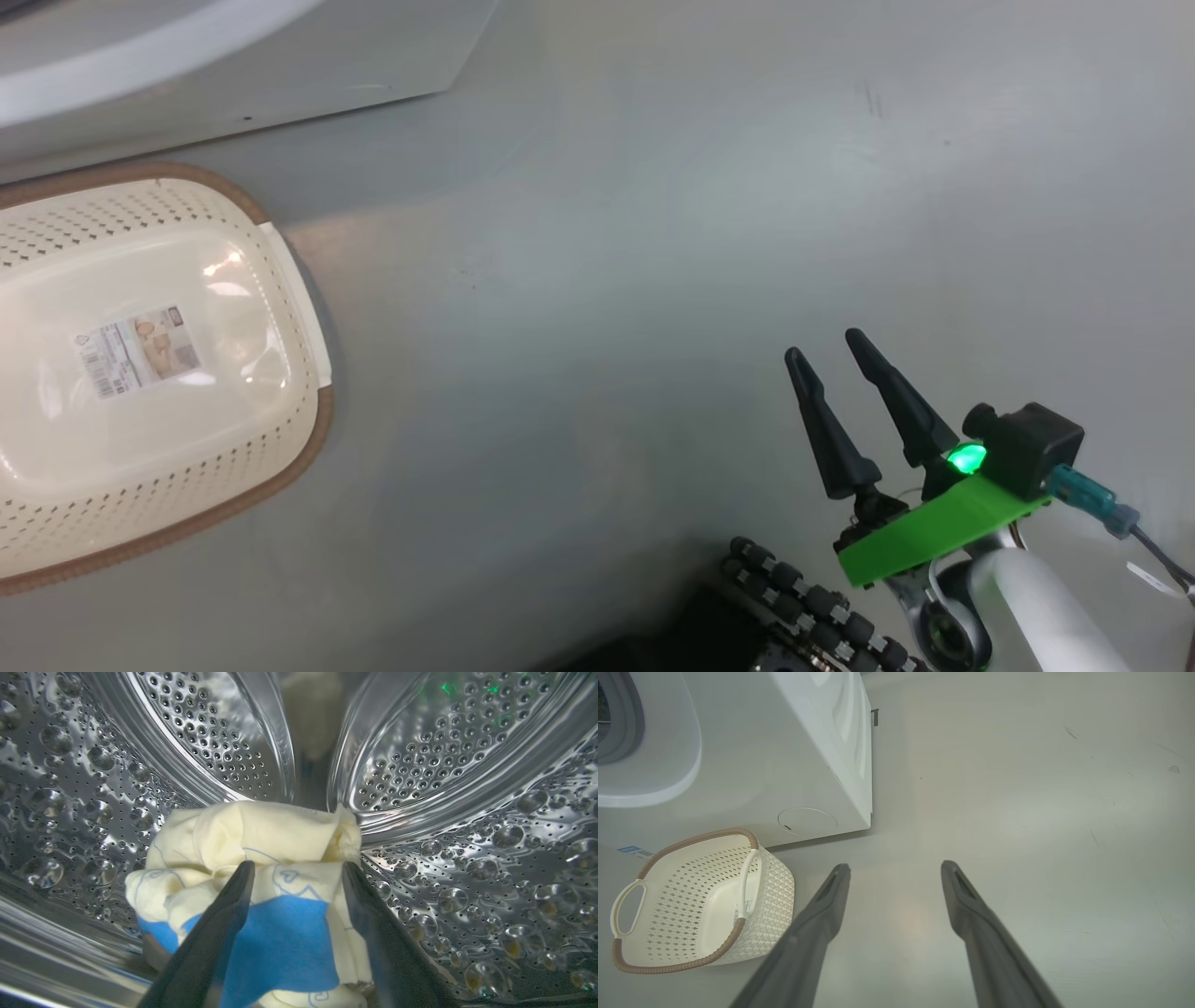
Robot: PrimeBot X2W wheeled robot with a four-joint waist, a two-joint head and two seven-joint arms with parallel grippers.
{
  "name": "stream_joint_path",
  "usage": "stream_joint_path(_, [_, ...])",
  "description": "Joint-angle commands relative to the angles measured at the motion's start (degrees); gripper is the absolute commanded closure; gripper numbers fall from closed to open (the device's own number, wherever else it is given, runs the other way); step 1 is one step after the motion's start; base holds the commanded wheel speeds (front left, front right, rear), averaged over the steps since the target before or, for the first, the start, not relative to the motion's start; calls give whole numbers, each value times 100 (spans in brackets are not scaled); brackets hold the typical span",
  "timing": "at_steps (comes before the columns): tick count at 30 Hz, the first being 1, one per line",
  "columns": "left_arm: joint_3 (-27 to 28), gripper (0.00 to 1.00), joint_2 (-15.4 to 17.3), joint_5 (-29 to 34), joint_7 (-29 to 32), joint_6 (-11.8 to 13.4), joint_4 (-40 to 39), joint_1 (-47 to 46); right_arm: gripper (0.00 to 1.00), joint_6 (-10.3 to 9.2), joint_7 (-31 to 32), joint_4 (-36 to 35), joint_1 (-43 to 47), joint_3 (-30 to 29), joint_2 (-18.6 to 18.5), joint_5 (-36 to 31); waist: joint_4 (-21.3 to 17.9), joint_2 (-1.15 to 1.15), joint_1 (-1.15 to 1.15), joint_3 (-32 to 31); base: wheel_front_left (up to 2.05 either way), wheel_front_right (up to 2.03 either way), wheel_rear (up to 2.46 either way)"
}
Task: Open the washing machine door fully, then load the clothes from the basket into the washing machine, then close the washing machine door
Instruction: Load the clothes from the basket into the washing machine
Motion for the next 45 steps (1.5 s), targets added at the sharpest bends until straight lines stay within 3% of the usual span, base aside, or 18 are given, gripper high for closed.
stream_joint_path(1, [30,0,132,-80,-38,50,-144,-104,0,-15,-38,-91,59,55,-62,0,58,0,0,-63,0,0,0])
stream_joint_path(18, [125,0,-156,-416,-213,64,-53,443,0,-15,-38,-100,-90,-69,-155,-82,504,0,0,-514,0,0,0])
stream_joint_path(45, [127,0,-753,-836,-544,-256,-20,1270,0,-15,-38,-61,-243,-311,-257,-170,1209,0,0,-1206,0,0,0])
